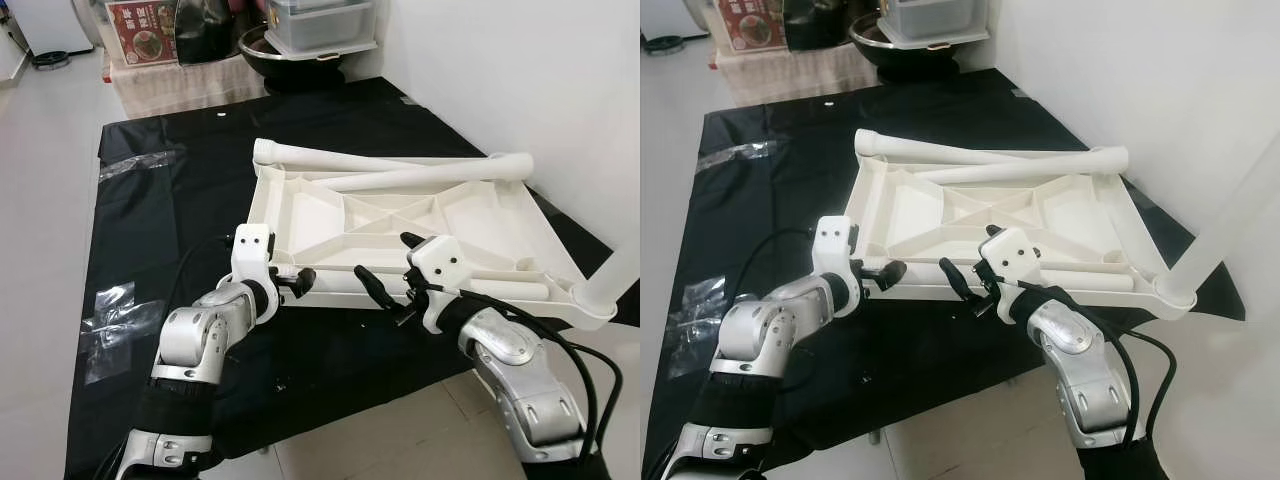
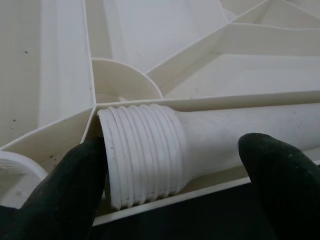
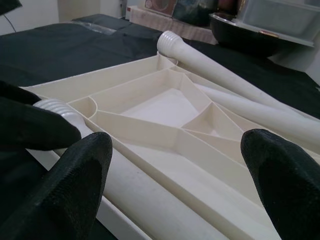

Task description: Building children table

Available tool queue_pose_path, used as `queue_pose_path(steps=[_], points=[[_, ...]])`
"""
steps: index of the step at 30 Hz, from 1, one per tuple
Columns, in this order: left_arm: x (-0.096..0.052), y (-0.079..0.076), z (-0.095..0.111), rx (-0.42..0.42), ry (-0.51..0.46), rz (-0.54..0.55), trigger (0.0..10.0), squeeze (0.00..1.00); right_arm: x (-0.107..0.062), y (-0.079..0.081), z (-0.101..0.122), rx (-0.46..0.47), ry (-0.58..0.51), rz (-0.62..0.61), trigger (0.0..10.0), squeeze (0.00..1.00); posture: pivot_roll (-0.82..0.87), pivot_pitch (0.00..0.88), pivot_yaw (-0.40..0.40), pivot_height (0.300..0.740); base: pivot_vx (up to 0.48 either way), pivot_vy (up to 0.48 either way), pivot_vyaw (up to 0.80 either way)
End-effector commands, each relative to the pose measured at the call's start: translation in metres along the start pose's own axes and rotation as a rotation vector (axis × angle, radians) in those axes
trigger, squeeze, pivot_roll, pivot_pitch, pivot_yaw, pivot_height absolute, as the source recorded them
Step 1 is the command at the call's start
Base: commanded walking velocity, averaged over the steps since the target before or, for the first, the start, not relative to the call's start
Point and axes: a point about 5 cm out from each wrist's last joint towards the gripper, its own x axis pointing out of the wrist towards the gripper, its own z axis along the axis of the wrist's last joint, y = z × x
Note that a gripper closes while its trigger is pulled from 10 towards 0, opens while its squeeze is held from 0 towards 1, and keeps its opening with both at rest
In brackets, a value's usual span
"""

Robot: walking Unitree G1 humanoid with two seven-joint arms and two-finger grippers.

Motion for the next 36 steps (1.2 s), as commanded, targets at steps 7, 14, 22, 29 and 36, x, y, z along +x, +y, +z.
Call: queue_pose_path(steps=[7, 14, 22, 29, 36], points=[[-0.003, -0.006, -0.003, -0.003, 0.042, -0.027, 10.0, 0.00, -0.001, 0.005, -0.001, 0.003, 0.009, 0.007, 10.0, 0.00, -0.08, 0.109, 0.002, 0.740, 0.000, 0.000, 0.00], [0.000, -0.003, -0.008, -0.039, 0.061, -0.035, 10.0, 0.00, -0.001, 0.006, 0.000, 0.003, 0.004, 0.010, 10.0, 0.00, -0.08, 0.109, 0.002, 0.740, 0.000, 0.000, 0.00], [0.005, 0.004, -0.012, -0.164, 0.045, -0.114, 10.0, 0.00, -0.001, 0.005, 0.003, 0.002, -0.006, 0.006, 10.0, 0.00, -0.09, 0.110, -0.001, 0.740, 0.000, 0.000, 0.00], [0.005, 0.005, -0.016, -0.232, 0.052, -0.185, 10.0, 0.00, 0.000, 0.006, 0.005, 0.004, -0.018, 0.010, 10.0, 0.00, -0.09, 0.107, -0.001, 0.740, 0.000, 0.000, 0.00], [0.002, 0.003, -0.020, -0.303, 0.086, -0.240, 0.0, 0.00, 0.000, 0.008, 0.008, 0.011, -0.031, 0.014, 10.0, 0.00, -0.09, 0.104, -0.001, 0.740, 0.000, 0.000, 0.00]])
